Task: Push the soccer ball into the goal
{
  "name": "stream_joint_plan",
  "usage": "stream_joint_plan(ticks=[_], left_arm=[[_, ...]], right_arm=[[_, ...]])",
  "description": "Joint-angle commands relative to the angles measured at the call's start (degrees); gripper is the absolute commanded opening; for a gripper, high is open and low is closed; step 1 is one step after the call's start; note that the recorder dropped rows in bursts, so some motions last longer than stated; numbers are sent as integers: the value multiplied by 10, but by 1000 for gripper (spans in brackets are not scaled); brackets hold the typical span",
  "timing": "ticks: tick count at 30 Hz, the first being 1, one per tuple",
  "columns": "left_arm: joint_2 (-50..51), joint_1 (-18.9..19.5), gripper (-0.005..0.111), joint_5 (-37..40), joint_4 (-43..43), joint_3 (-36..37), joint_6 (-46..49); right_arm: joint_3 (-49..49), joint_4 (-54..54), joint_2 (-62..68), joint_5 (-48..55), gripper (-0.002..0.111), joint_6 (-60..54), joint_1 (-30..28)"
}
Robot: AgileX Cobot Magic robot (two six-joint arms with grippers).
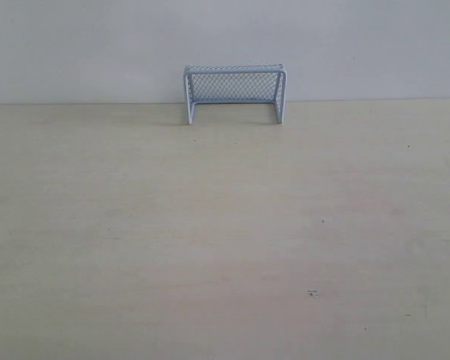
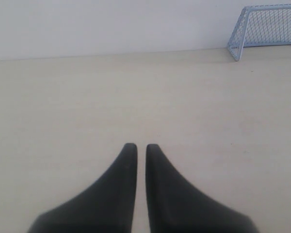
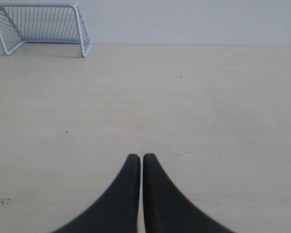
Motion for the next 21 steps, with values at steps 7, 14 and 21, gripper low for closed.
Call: stream_joint_plan(ticks=[7,14,21], left_arm=[[-2,3,6,-7,-4,-2,-5],[-2,3,6,-7,-4,-2,-5],[-2,3,6,-7,-4,-2,-5]], right_arm=[[0,-4,-3,-5,0,-4,-2],[0,2,-3,-5,0,-4,-2],[0,2,-3,-5,0,-4,-1]])
